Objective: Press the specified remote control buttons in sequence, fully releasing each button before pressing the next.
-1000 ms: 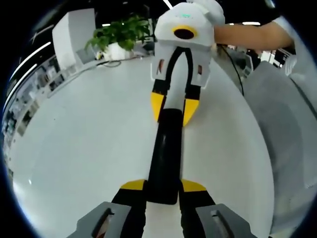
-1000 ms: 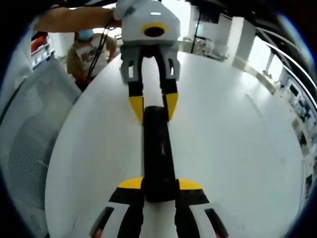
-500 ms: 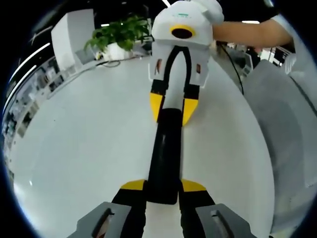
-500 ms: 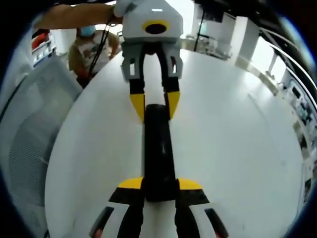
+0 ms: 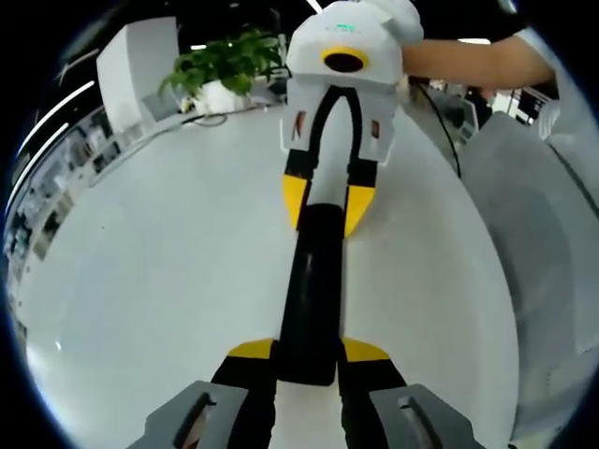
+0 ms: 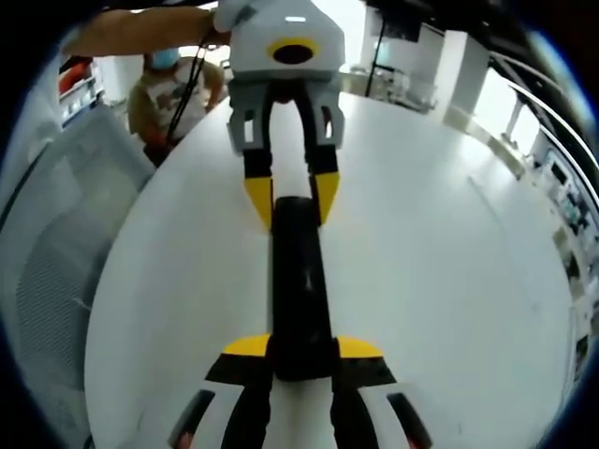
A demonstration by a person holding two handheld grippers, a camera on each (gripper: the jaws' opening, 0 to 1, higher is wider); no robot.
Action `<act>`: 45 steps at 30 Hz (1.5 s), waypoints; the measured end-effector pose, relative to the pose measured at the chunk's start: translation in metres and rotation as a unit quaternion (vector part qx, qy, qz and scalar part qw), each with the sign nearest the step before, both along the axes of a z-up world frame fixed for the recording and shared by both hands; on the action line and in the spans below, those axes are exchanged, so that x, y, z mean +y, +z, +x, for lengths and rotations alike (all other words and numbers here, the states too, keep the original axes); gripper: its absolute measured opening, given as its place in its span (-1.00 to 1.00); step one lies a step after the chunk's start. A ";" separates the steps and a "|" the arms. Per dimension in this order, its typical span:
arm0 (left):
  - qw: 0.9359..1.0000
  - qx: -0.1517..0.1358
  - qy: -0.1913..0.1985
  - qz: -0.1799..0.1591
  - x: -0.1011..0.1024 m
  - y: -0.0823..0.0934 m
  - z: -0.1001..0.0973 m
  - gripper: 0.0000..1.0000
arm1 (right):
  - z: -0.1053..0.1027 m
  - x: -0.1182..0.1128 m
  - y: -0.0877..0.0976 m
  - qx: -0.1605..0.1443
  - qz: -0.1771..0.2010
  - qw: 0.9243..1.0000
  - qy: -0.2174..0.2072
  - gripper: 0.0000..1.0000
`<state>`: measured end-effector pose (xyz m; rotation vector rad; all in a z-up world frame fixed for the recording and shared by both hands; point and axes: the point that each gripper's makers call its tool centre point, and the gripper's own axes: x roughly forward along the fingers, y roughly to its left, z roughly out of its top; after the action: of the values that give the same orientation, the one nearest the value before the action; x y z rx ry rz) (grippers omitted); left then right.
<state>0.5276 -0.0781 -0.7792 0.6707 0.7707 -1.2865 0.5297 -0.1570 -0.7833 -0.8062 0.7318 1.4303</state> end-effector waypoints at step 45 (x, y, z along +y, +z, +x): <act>1.000 -0.001 -0.002 0.001 0.000 0.001 -0.001 -0.52 | 0.000 -0.008 0.025 -0.033 0.021 0.999 -0.019 -0.49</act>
<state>0.5262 -0.0778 -0.7785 0.6759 0.7686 -1.2889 0.5301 -0.1653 -0.7586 -0.7984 0.6612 1.3740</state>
